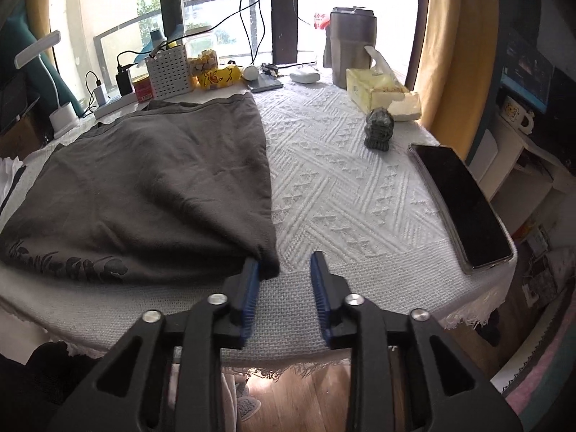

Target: Fold small clothes

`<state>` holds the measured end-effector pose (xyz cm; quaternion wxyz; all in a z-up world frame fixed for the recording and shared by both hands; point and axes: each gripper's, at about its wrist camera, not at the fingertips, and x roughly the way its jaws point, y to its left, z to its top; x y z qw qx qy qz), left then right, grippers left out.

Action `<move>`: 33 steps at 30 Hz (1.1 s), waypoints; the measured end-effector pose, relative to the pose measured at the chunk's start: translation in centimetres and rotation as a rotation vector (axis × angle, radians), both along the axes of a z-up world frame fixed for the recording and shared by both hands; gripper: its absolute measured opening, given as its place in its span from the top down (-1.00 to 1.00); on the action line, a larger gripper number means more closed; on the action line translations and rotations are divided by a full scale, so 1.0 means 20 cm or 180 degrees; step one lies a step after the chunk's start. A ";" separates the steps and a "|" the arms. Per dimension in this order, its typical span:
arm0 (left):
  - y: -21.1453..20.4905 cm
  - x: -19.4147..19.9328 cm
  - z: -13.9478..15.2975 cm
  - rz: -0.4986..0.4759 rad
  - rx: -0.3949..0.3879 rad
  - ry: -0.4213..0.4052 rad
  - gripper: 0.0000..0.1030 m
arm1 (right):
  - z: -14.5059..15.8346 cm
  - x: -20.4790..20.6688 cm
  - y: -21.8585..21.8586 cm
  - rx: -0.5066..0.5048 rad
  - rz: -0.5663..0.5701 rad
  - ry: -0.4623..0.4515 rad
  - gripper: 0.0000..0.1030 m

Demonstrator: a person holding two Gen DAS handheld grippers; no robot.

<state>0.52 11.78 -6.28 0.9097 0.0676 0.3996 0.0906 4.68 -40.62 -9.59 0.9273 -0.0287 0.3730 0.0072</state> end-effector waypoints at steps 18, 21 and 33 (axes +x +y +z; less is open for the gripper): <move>0.04 0.40 0.02 -0.0002 -0.0501 -0.0015 0.89 | 0.13 0.32 0.00 0.0096 -0.0052 -0.0139 0.05; 0.07 0.46 0.03 0.0058 -0.0618 -0.0055 0.89 | 0.16 0.41 0.02 0.0102 -0.0044 -0.0148 0.05; 0.07 0.73 0.00 -0.0015 -0.0747 -0.0006 0.22 | 0.17 0.73 0.04 0.0160 -0.0003 -0.0114 0.05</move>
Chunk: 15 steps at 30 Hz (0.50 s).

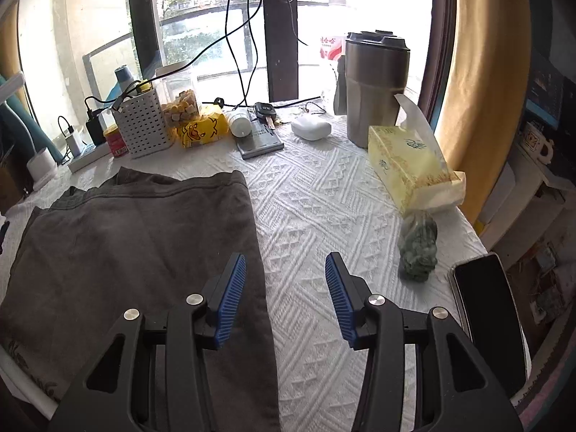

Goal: Fold small clothes
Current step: 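Move both open grippers to the folded edge of the shirt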

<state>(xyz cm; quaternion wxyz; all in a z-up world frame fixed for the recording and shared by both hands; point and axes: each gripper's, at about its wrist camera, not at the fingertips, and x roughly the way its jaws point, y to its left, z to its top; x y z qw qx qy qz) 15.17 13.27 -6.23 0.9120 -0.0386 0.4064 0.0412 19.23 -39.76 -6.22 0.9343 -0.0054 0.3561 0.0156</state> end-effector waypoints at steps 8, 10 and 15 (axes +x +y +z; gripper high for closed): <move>0.00 0.24 -0.07 -0.0080 -0.0009 0.0098 0.22 | -0.02 0.22 0.04 0.0057 0.0133 0.0061 0.05; -0.01 0.30 -0.10 -0.0150 -0.0040 0.0164 0.22 | -0.03 0.27 0.06 0.0082 0.0169 0.0073 0.05; -0.04 0.42 -0.14 -0.0172 -0.0102 0.0296 0.22 | -0.08 0.42 0.09 0.0113 0.0310 0.0128 0.05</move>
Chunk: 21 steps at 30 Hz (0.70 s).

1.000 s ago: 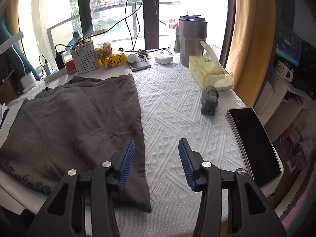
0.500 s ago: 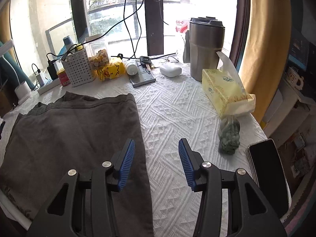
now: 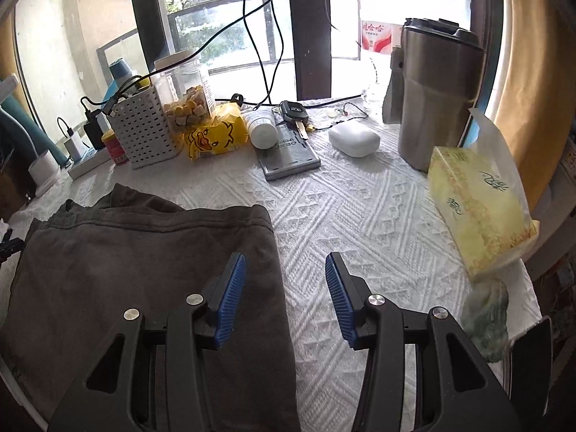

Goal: Fold small clothes
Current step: 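Move both open grippers to the folded edge of the shirt, then grasp the folded edge with both grippers and lift it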

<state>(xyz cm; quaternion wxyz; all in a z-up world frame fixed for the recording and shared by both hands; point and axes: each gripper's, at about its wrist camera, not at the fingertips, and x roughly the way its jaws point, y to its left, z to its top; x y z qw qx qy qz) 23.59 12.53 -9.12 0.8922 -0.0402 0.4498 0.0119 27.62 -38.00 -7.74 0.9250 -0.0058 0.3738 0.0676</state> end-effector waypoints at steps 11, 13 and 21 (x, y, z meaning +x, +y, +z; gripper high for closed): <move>-0.03 0.14 -0.08 0.0022 -0.0049 0.0108 0.22 | -0.08 0.28 0.04 0.0091 0.0186 0.0166 0.05; -0.03 0.15 -0.09 0.0002 -0.0017 0.0104 0.22 | -0.08 0.30 0.06 0.0069 0.0228 0.0180 0.05; -0.05 0.17 -0.10 -0.0051 0.0122 0.0064 0.22 | -0.12 0.34 0.10 0.0013 0.0256 0.0239 0.05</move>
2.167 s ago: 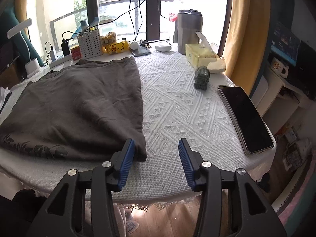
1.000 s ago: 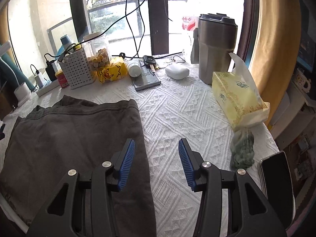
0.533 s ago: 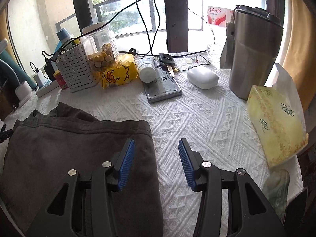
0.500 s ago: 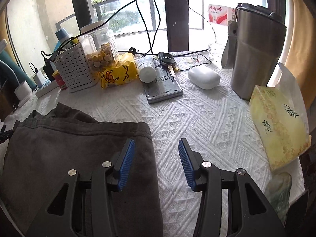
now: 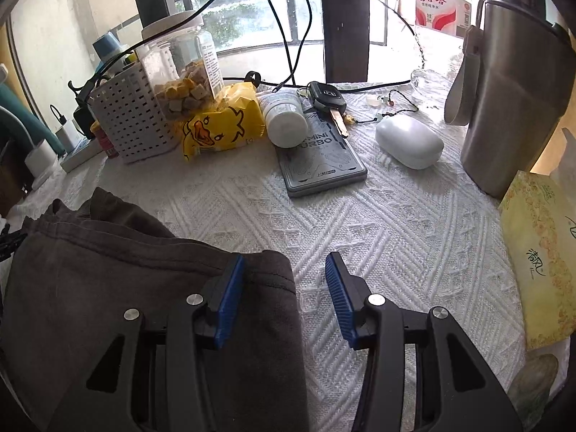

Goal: Fold small clothes
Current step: 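Grasp the folded edge with both grippers and lift it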

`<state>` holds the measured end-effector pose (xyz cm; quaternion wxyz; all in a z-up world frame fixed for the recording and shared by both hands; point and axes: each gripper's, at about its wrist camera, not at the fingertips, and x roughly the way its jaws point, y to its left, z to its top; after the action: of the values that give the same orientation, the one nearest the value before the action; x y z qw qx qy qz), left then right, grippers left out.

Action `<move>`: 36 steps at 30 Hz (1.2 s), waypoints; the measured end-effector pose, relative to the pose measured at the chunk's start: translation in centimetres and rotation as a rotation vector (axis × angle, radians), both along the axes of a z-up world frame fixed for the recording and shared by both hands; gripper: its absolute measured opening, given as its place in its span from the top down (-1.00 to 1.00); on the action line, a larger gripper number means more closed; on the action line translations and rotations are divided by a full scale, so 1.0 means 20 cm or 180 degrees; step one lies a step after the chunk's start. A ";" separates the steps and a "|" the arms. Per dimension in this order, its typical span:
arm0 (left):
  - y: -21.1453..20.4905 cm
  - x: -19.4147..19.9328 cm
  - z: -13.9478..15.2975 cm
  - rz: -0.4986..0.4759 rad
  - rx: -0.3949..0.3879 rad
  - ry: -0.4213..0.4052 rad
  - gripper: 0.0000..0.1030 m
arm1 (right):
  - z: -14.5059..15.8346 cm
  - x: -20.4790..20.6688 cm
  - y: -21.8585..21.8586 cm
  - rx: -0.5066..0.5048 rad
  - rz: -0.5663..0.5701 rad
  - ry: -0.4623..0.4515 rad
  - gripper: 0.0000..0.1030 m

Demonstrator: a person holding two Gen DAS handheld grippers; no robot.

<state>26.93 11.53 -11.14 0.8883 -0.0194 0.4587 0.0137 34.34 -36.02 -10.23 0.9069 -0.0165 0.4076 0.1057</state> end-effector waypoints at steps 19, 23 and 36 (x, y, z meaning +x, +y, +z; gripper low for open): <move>0.03 -0.03 0.19 -0.0066 -0.0067 -0.0364 0.96 | 0.15 -0.07 0.05 -0.0141 0.0106 -0.0485 0.87; 0.02 -0.02 0.29 -0.0089 0.0015 -0.0577 0.96 | 0.19 -0.03 0.07 -0.0133 0.0156 -0.0530 0.87; 0.01 0.13 0.25 -0.0089 0.0253 -0.0545 0.96 | 0.25 0.13 0.07 -0.0046 0.0156 -0.0654 0.87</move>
<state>29.54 11.82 -6.06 0.9244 0.0213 0.3804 0.0178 36.89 -34.68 -5.22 0.9409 -0.0437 0.3127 0.1226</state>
